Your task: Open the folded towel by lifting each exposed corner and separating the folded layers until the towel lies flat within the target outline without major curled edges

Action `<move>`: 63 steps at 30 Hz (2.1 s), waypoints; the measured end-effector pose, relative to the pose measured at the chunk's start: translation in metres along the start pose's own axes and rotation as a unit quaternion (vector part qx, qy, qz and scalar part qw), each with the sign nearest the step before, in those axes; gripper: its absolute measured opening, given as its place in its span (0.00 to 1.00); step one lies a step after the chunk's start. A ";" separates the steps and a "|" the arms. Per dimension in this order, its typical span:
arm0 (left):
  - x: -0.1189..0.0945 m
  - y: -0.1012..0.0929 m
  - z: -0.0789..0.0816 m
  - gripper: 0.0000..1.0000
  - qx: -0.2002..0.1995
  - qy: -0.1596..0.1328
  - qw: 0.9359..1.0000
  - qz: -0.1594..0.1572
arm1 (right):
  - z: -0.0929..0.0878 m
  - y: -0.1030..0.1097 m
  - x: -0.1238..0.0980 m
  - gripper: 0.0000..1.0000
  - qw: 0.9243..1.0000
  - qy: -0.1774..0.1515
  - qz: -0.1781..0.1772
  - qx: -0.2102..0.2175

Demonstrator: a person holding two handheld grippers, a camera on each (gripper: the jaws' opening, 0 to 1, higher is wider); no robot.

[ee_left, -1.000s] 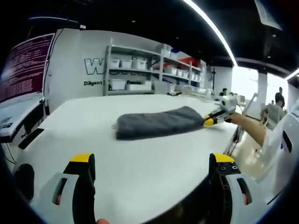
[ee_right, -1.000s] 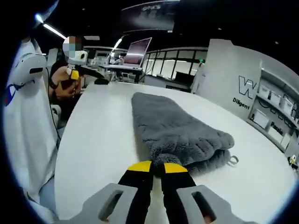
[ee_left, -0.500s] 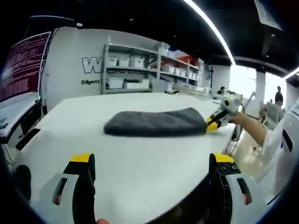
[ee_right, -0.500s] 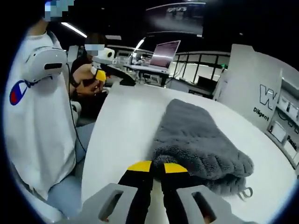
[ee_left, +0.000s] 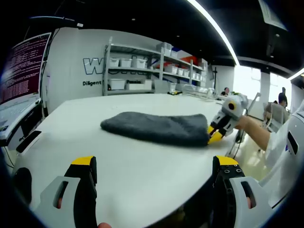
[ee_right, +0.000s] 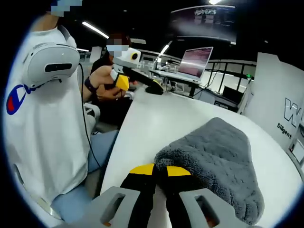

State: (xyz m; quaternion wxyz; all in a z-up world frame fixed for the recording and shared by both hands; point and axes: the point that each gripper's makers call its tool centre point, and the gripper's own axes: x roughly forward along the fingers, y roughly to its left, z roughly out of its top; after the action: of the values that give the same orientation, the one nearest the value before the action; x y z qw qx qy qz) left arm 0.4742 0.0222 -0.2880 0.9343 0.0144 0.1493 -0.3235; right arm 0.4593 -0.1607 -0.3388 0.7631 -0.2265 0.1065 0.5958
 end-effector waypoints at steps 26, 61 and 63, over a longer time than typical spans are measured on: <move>-0.012 0.012 -0.005 0.99 -0.009 -0.002 1.000 0.021 | 0.054 -0.002 0.105 0.02 1.000 -0.001 -0.006 0.026; -0.016 0.016 -0.008 0.99 -0.011 0.002 1.000 0.027 | 0.072 0.007 0.095 0.20 0.997 -0.017 -0.064 0.051; -0.015 0.016 -0.009 0.99 -0.011 0.003 1.000 0.025 | 0.074 0.009 0.089 0.22 0.996 -0.024 -0.068 0.052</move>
State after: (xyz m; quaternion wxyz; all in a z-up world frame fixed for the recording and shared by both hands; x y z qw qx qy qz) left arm 0.4701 0.0446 -0.2930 0.9417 0.0083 0.1554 -0.2984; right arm 0.4664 -0.0479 -0.3145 0.8151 -0.1787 0.1028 0.5414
